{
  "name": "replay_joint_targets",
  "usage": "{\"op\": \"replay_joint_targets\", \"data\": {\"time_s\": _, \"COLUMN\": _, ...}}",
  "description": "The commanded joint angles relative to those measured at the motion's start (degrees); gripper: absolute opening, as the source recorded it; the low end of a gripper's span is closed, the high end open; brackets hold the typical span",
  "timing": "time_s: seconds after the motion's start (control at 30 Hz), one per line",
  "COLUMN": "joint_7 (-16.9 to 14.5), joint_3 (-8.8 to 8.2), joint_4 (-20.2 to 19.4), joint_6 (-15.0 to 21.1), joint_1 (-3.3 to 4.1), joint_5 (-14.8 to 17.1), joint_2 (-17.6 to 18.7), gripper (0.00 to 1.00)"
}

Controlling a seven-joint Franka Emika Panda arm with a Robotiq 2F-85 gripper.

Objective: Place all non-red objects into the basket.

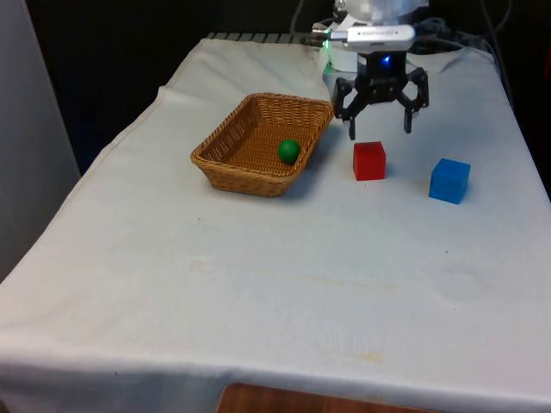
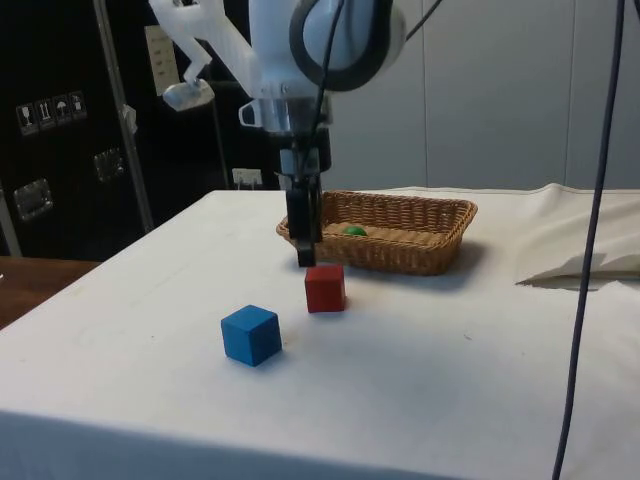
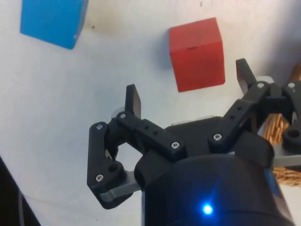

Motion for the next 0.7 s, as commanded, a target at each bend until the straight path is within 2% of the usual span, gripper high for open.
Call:
{"op": "replay_joint_targets", "data": {"time_s": 0.0, "joint_7": 0.0, "joint_3": 0.0, "joint_4": 0.0, "joint_6": 0.0, "joint_1": 0.0, "joint_5": 0.0, "joint_2": 0.0, "gripper": 1.0}}
{"op": "replay_joint_targets", "data": {"time_s": 0.03, "joint_7": -0.7, "joint_3": 0.17, "joint_4": -0.5, "joint_6": 1.9, "joint_1": -0.29, "joint_5": 0.6, "joint_2": 0.6, "gripper": 1.0}}
{"op": "replay_joint_targets", "data": {"time_s": 0.13, "joint_7": -1.0, "joint_3": 0.0, "joint_4": -0.7, "joint_6": 3.8, "joint_1": -0.29, "joint_5": 0.7, "joint_2": 1.7, "gripper": 1.0}}
{"op": "replay_joint_targets", "data": {"time_s": 0.23, "joint_7": -1.0, "joint_3": 0.0, "joint_4": -0.7, "joint_6": 4.4, "joint_1": -0.29, "joint_5": 0.7, "joint_2": 2.3, "gripper": 1.0}}
{"op": "replay_joint_targets", "data": {"time_s": 0.27, "joint_7": -0.4, "joint_3": -0.34, "joint_4": -0.7, "joint_6": 3.9, "joint_1": -0.06, "joint_5": 0.0, "joint_2": 2.2, "gripper": 1.0}}
{"op": "replay_joint_targets", "data": {"time_s": 0.3, "joint_7": -1.0, "joint_3": 0.0, "joint_4": -0.6, "joint_6": 4.5, "joint_1": -0.29, "joint_5": 0.7, "joint_2": 2.5, "gripper": 1.0}}
{"op": "replay_joint_targets", "data": {"time_s": 0.53, "joint_7": -1.0, "joint_3": 0.11, "joint_4": -0.8, "joint_6": 5.2, "joint_1": -0.23, "joint_5": 0.9, "joint_2": 3.4, "gripper": 1.0}}
{"op": "replay_joint_targets", "data": {"time_s": 0.57, "joint_7": -0.4, "joint_3": -0.34, "joint_4": -0.6, "joint_6": 4.1, "joint_1": -0.06, "joint_5": 0.0, "joint_2": 3.0, "gripper": 1.0}}
{"op": "replay_joint_targets", "data": {"time_s": 0.67, "joint_7": -1.0, "joint_3": 0.17, "joint_4": -1.0, "joint_6": 5.9, "joint_1": -0.29, "joint_5": 0.9, "joint_2": 4.0, "gripper": 1.0}}
